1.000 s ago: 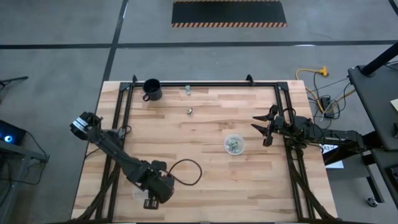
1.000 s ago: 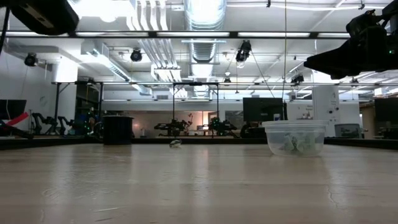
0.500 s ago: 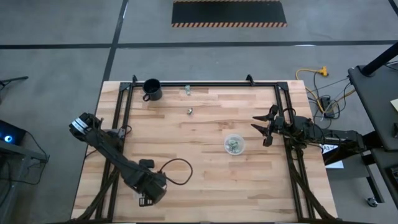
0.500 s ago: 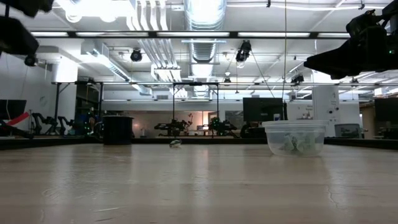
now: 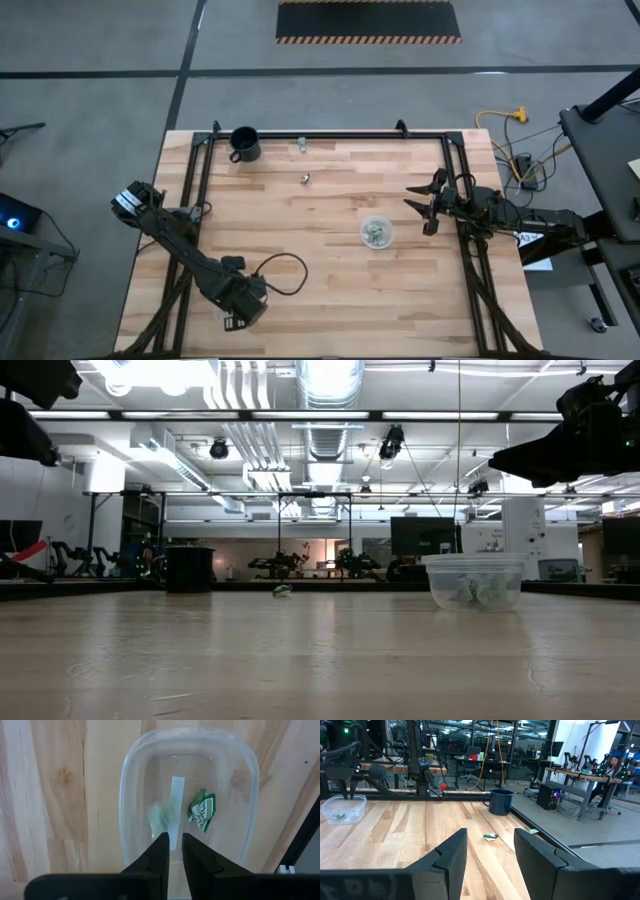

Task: Pick and place Stevia / Truvia into bins
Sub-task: Put the green truvia packet into the left transparent container

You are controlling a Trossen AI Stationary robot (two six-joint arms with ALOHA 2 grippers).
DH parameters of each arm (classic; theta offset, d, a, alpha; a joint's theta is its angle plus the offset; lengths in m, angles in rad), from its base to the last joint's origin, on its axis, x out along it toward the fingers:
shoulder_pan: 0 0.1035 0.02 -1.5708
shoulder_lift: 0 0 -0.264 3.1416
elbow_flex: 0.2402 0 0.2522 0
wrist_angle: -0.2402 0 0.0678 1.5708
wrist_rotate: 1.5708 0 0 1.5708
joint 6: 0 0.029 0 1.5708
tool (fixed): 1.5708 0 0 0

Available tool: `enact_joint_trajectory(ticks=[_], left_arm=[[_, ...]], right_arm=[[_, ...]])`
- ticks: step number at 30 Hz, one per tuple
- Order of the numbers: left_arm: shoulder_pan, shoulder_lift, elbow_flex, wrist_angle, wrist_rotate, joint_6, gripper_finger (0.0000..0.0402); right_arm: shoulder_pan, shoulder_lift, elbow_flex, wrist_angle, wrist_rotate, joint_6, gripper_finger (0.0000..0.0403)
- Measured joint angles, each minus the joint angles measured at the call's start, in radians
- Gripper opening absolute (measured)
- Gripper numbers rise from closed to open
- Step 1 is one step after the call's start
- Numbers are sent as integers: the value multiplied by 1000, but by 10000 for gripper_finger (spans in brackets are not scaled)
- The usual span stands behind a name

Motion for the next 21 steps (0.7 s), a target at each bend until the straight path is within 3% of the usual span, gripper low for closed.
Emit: enact_joint_trajectory(ticks=[21], left_arm=[[0, 0, 0, 1, 0, -41, 37]], right_arm=[[0, 0, 0, 0, 0, 0, 153]])
